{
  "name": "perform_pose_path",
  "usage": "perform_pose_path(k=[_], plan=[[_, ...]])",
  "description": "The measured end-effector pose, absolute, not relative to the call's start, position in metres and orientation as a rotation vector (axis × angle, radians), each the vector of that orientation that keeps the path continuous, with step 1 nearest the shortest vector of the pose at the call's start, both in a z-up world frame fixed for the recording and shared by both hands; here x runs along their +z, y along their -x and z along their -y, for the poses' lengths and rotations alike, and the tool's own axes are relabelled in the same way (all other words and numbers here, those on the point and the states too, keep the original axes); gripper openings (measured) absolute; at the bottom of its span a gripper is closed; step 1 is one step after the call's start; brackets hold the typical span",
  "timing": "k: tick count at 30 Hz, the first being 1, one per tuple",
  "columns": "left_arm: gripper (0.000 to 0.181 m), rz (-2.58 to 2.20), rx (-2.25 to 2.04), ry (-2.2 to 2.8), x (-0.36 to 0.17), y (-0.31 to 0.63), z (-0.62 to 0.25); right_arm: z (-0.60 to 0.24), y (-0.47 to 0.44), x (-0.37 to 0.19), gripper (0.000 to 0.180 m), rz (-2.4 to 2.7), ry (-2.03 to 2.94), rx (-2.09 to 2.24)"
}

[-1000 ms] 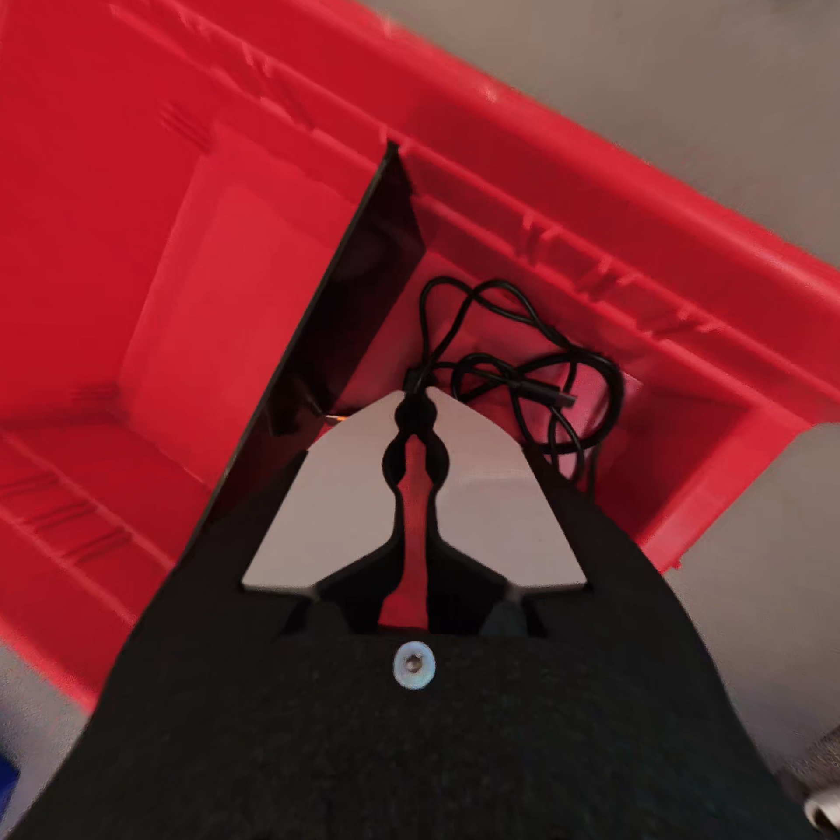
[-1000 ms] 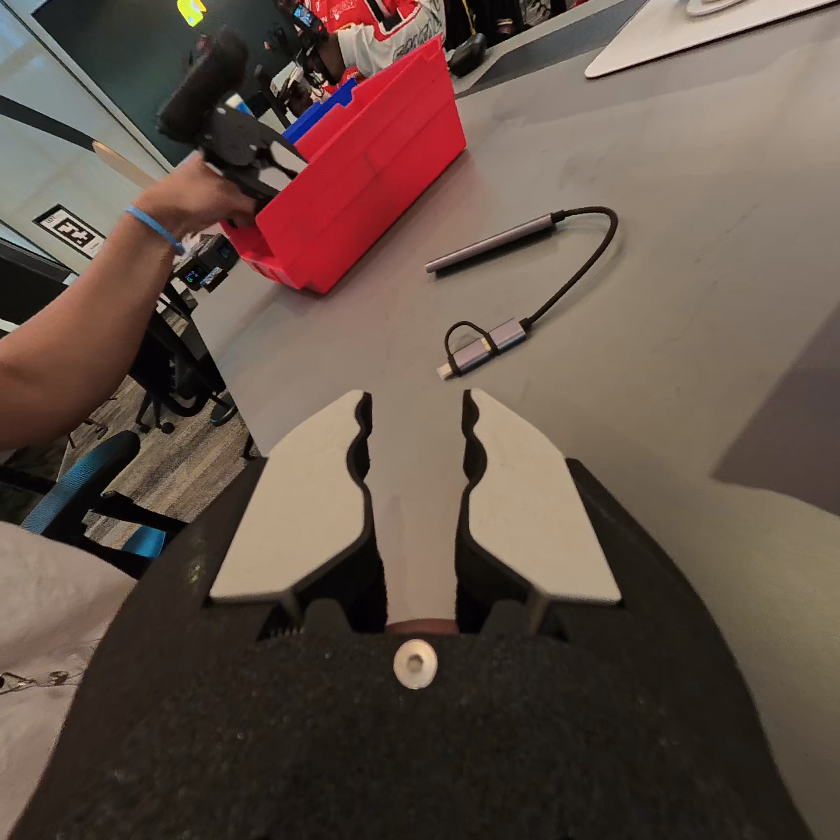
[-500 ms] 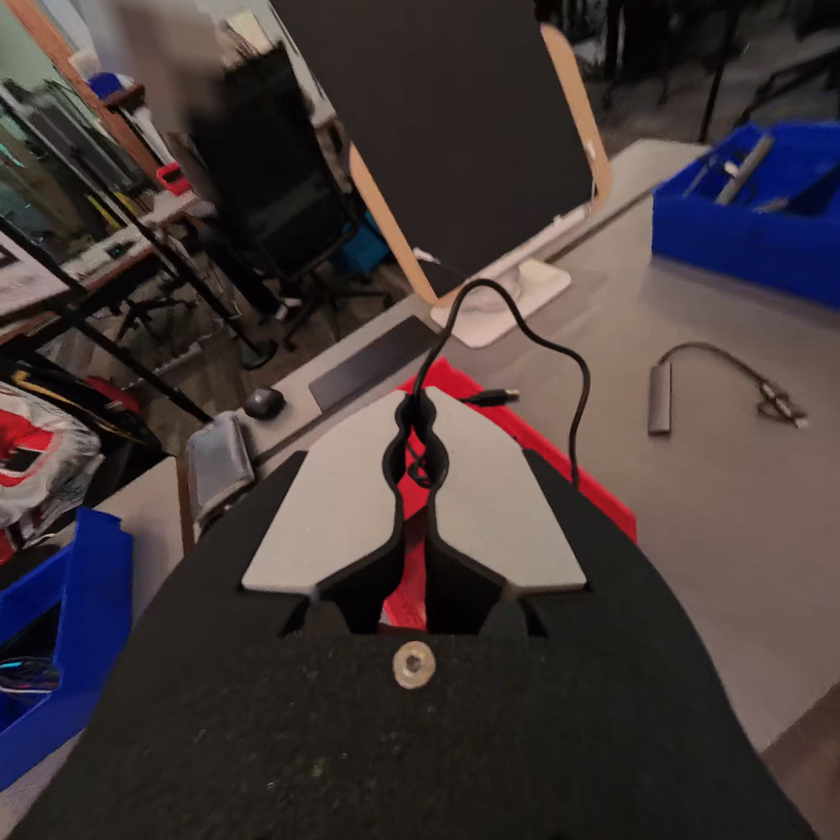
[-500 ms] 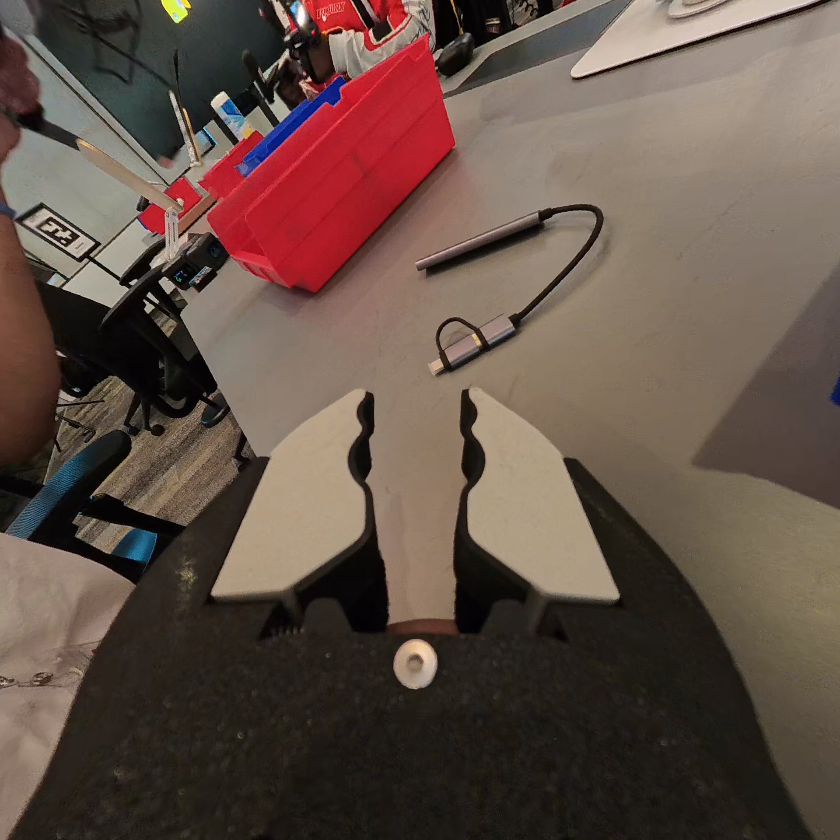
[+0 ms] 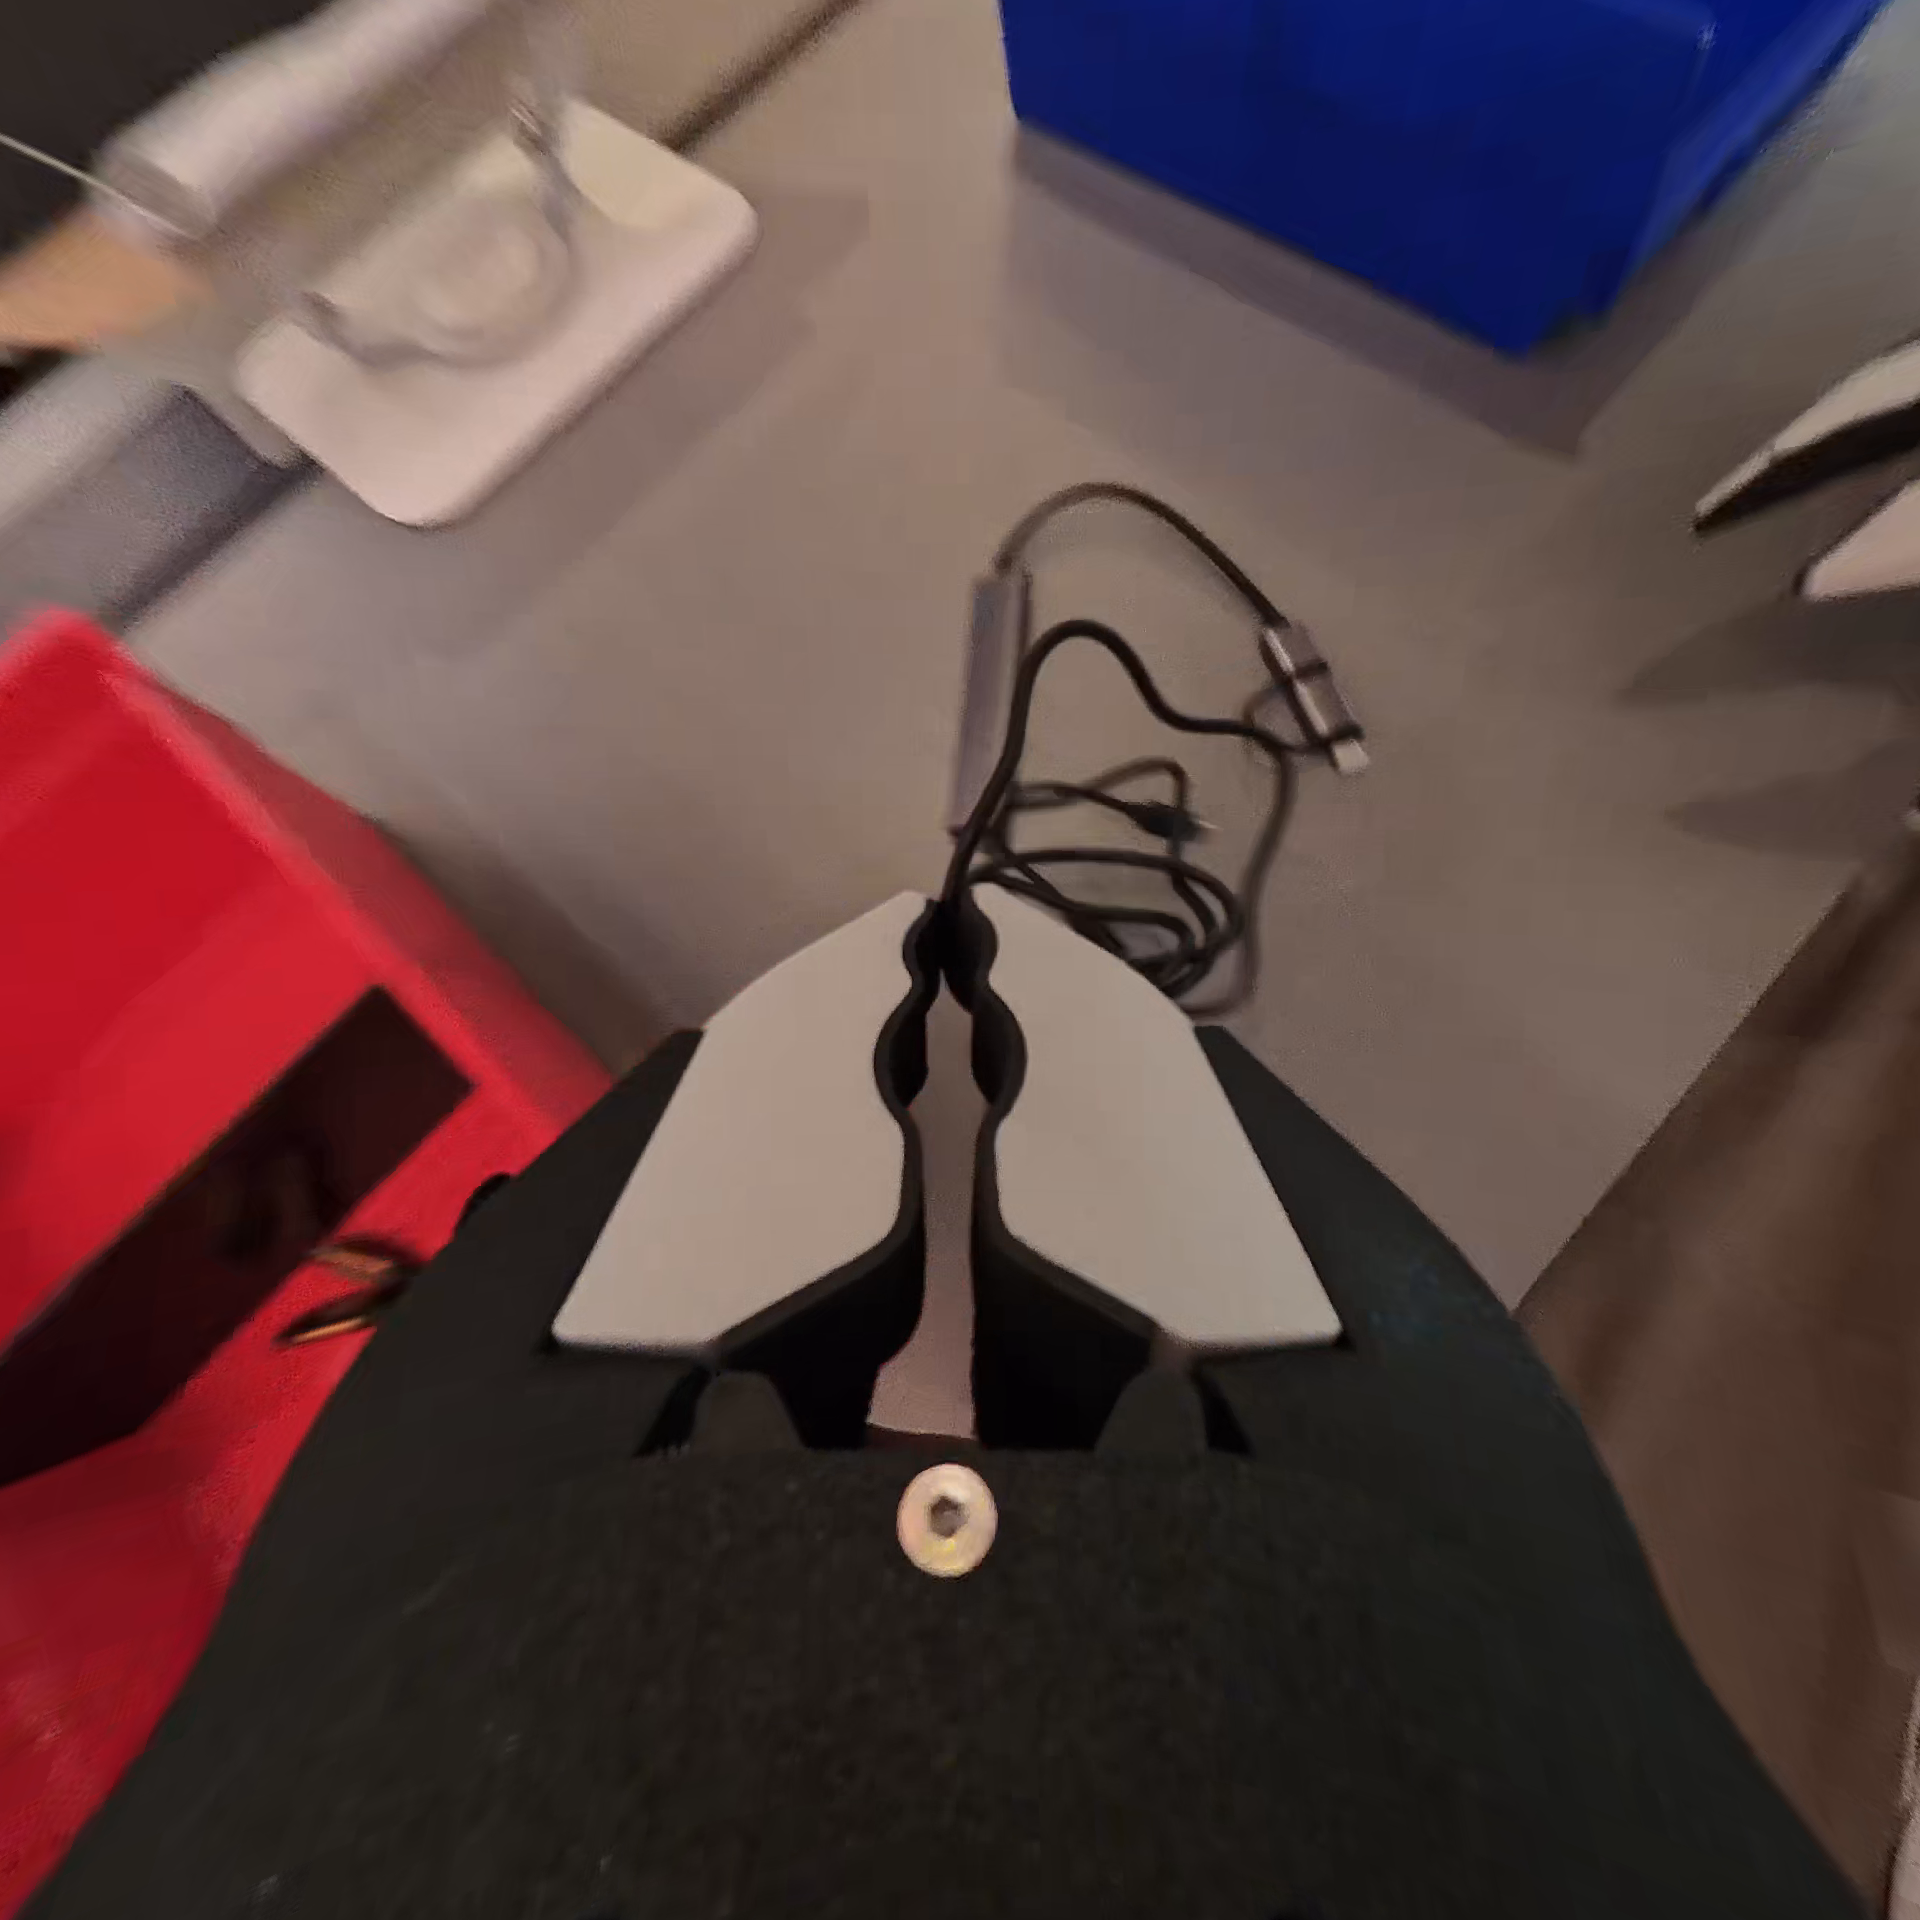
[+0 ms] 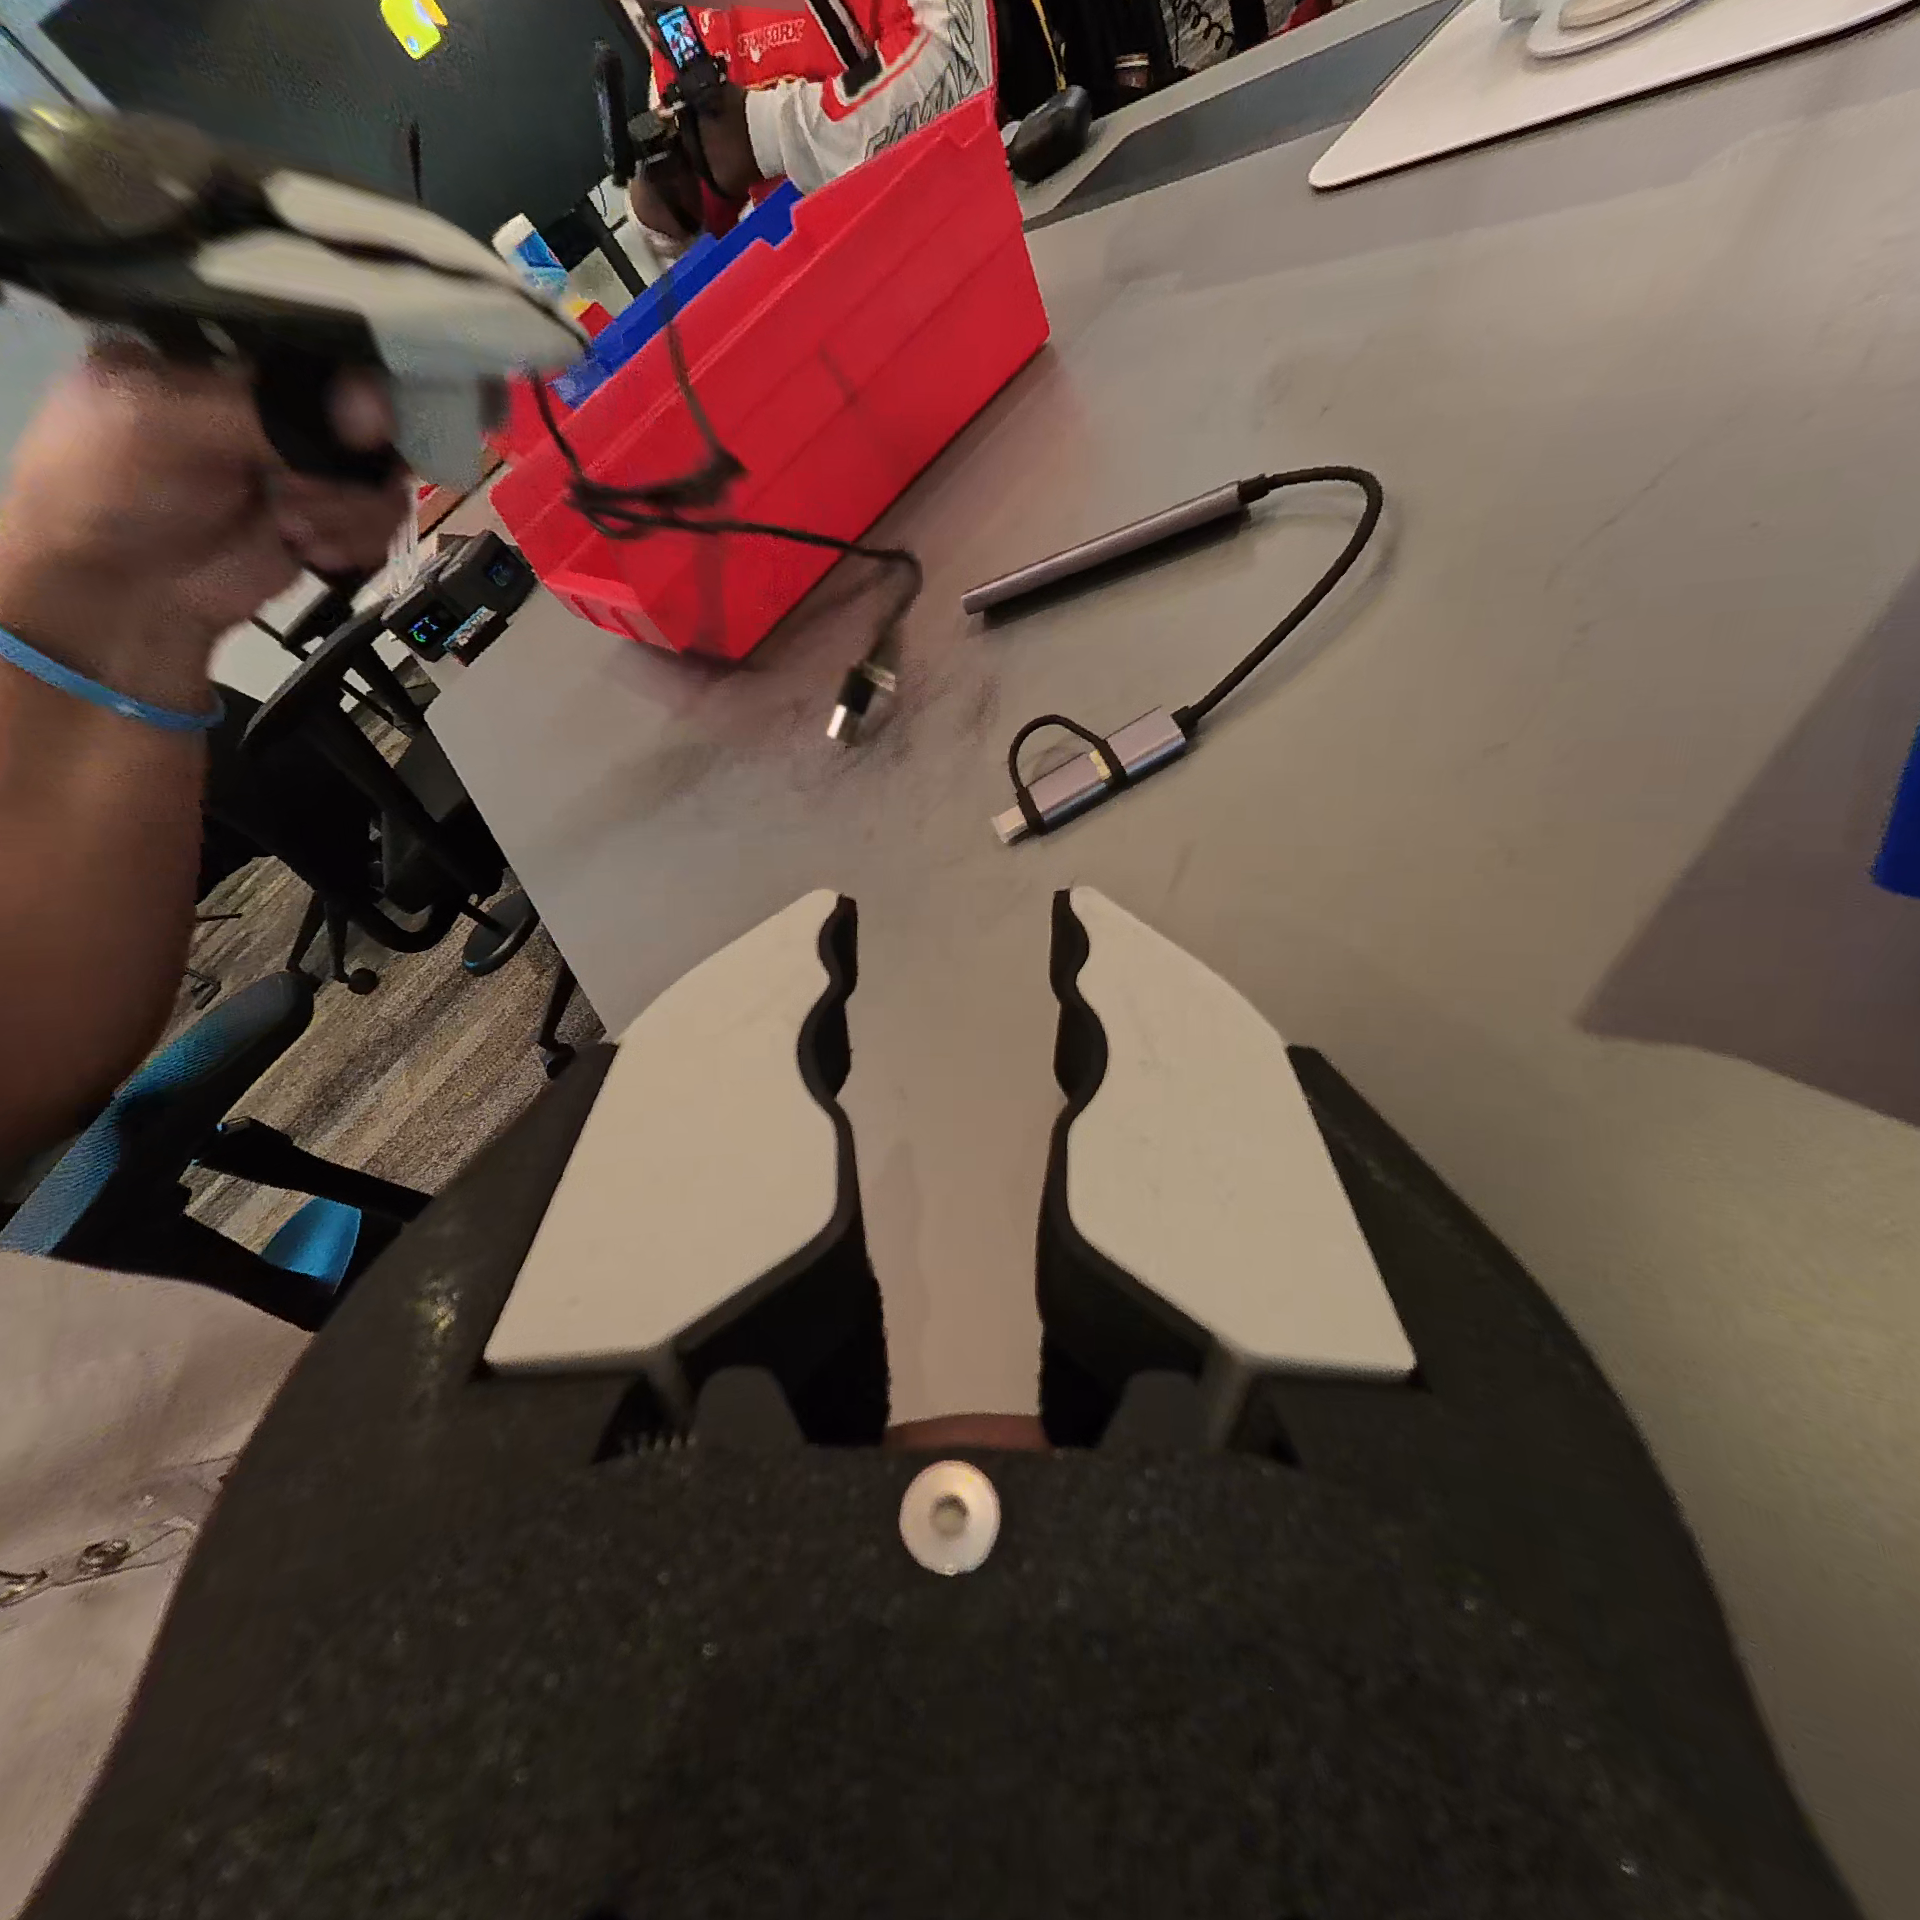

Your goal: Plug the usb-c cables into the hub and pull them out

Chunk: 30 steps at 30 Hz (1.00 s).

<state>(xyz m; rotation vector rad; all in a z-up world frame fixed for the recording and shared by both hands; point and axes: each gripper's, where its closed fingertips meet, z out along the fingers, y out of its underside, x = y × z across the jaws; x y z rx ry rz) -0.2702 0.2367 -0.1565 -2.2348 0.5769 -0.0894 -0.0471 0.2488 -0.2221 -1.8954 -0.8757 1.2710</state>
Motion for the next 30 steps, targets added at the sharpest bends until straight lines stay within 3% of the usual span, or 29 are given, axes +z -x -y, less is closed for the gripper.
perform_pose_path(k=[7, 8, 13, 17, 22, 28, 30], plan=[[0.002, -0.568, -0.334, 2.397, -0.239, 0.23, -0.218, -0.245, 0.05, -0.225, 0.035, 0.899, 1.903, 1.282], [0.01, -0.568, -0.355, 2.4, -0.241, 0.228, -0.214, -0.245, 0.051, -0.225, 0.035, 0.901, 1.905, 1.281], [0.044, -0.382, -0.57, 2.216, -0.183, 0.253, -0.199, -0.245, 0.05, -0.227, 0.035, 0.904, 1.912, 1.271], [0.039, -0.056, -0.524, 2.145, -0.151, 0.346, -0.203, -0.246, 0.05, -0.228, 0.035, 0.891, 1.927, 1.295], [0.056, 0.266, -0.143, 2.512, -0.215, 0.458, -0.214, -0.242, 0.057, -0.23, 0.035, 0.91, 1.932, 1.314], [0.061, 0.574, -0.201, 2.676, -0.276, 0.473, -0.243, -0.238, 0.06, -0.232, 0.035, 0.95, 1.936, 1.291], [0.05, 0.555, -0.166, 2.675, -0.276, 0.475, -0.249, -0.239, 0.059, -0.233, 0.035, 0.949, 1.938, 1.287]])
